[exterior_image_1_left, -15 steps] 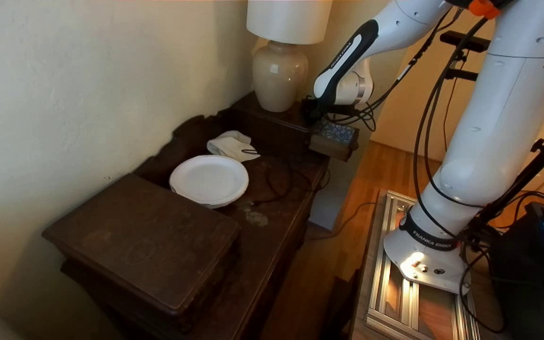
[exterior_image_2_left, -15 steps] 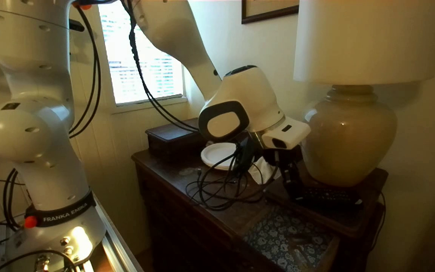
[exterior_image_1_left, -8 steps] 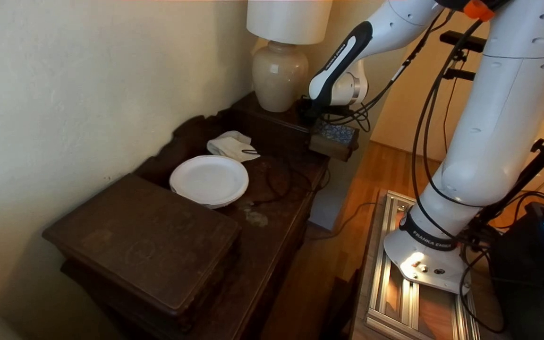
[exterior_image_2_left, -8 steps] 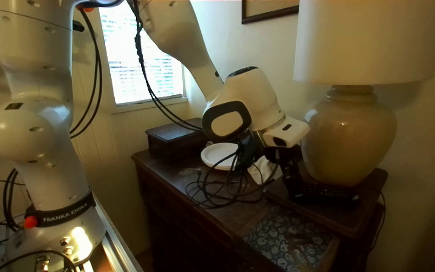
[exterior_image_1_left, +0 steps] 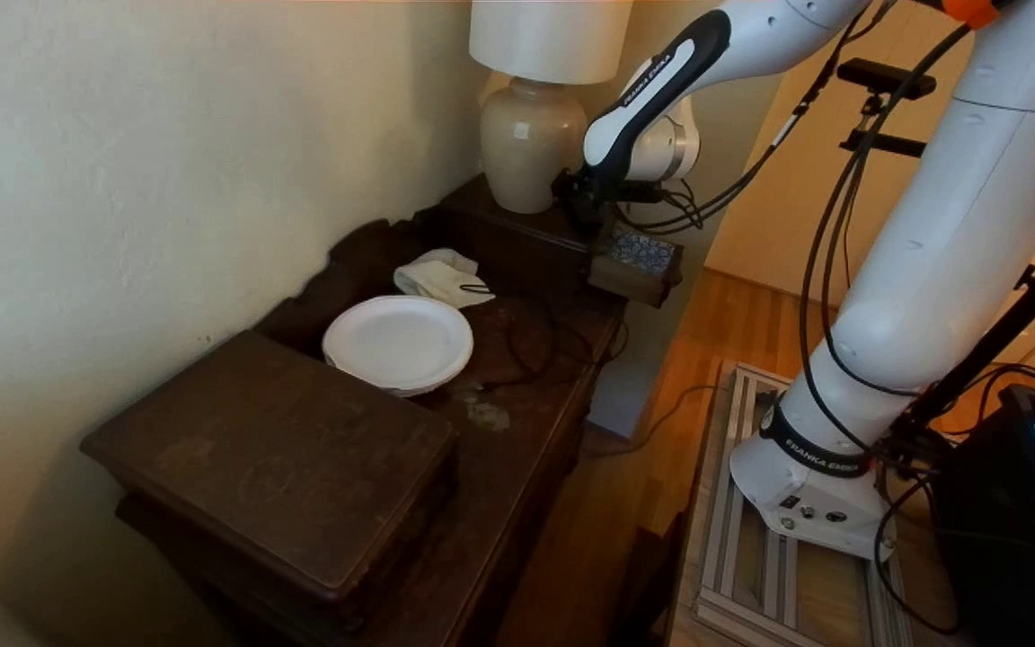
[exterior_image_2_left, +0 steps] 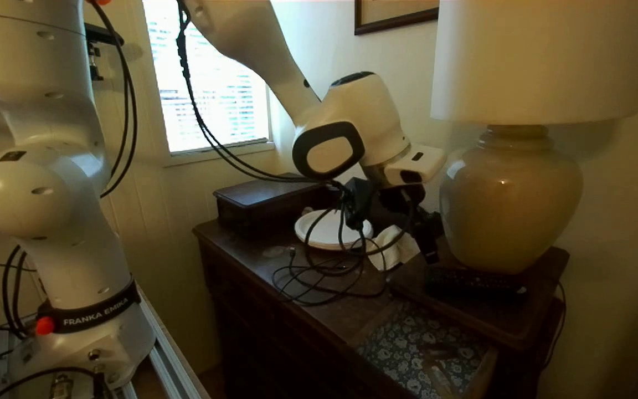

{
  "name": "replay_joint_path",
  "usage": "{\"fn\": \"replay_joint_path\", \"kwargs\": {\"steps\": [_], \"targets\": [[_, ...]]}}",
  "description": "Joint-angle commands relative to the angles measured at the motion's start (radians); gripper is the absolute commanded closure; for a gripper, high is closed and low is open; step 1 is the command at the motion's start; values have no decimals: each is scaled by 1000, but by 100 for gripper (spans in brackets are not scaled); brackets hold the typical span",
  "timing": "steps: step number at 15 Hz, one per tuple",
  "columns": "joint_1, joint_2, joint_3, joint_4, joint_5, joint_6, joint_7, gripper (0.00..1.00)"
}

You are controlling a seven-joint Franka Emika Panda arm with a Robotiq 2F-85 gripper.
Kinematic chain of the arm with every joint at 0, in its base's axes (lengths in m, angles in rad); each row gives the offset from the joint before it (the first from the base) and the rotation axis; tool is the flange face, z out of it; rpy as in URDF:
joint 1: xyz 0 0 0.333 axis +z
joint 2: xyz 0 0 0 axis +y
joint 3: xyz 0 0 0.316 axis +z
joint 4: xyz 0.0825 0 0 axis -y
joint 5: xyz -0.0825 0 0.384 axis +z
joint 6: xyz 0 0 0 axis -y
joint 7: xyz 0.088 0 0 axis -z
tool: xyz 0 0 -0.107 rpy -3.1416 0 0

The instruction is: Remove the remote control from the drawer on the right.

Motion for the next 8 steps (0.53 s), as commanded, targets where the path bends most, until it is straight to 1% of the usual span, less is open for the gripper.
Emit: {"fn": "replay_joint_path", "kwargs": {"steps": [1, 3, 4, 5, 6, 7, 8], "targets": [[-38, -187, 9, -86, -7, -216, -193, 0], [-49, -267, -22, -104, -65, -349, -275, 0], [-31, -312, -66, -108, -130, -419, -290, 0], [-43, -348, -77, -105, -208, -470, -301, 0], [-39, -404, -89, -102, -243, -545, -337, 0], [-42, -441, -93, -90, -296, -603, -339, 0], [-22, -493, -101, -74, -293, -707, -390, 0]]}}
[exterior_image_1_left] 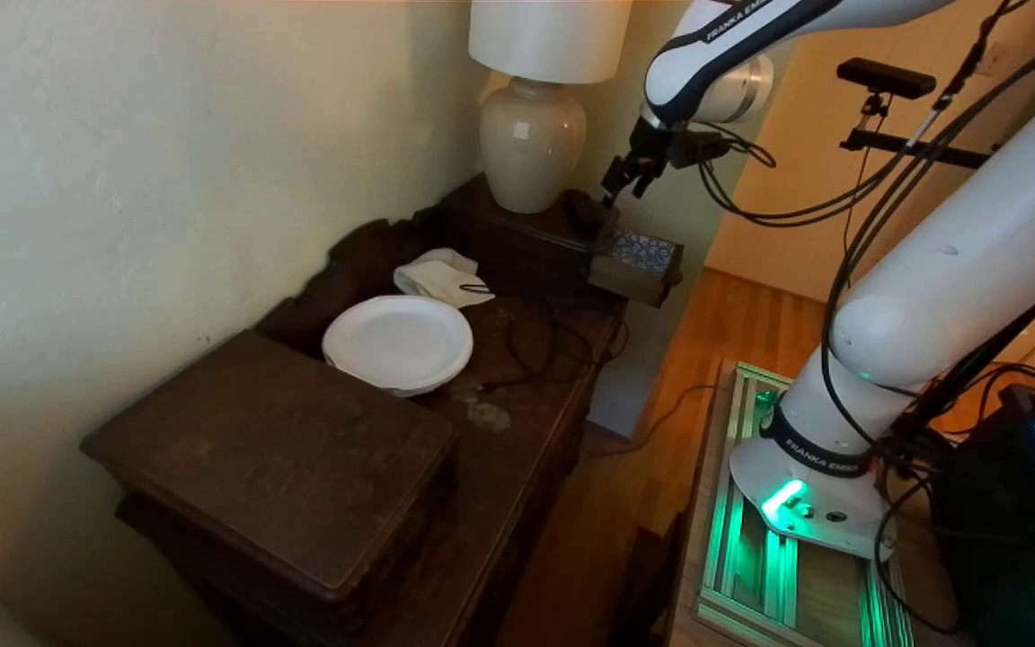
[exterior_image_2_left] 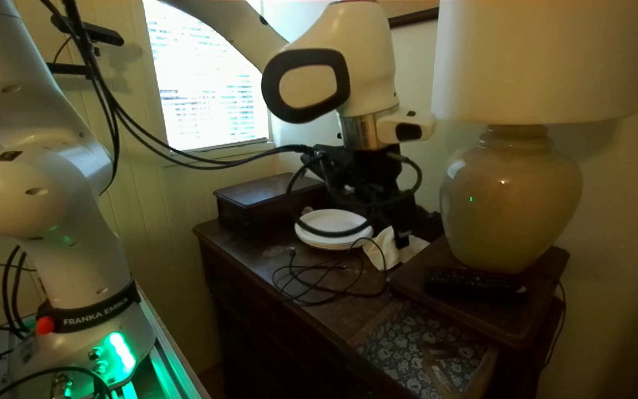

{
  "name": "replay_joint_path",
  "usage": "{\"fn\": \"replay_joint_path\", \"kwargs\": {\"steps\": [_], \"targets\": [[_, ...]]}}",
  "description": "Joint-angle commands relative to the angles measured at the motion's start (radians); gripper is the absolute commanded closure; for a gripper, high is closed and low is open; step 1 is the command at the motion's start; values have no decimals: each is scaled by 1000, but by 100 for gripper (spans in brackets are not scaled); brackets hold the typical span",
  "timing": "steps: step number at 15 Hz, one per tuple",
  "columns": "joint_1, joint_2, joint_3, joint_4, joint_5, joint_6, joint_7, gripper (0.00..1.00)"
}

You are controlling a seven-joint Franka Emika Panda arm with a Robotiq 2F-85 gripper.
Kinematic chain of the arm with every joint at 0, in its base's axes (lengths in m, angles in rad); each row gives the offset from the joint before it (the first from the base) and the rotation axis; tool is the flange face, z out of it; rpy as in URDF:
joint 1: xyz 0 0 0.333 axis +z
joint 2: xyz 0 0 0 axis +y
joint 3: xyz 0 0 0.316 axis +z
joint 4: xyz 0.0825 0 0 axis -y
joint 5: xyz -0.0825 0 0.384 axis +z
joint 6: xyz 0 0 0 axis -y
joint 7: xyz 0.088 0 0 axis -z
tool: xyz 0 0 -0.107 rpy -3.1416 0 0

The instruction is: Remove the remote control from the drawer on the right.

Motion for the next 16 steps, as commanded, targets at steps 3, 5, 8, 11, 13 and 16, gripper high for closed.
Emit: {"fn": "replay_joint_path", "kwargs": {"steps": [3, 5, 8, 11, 13, 16], "targets": [[54, -278, 12, 38, -109, -423, -119, 0], [91, -332, 53, 68, -118, -527, -96, 0], [130, -384, 166, 95, -159, -642, 42, 0], [175, -422, 268, 95, -144, -720, 237, 0], [200, -396, 225, 98, -141, -679, 184, 0], [204, -392, 204, 98, -138, -677, 178, 0]]}}
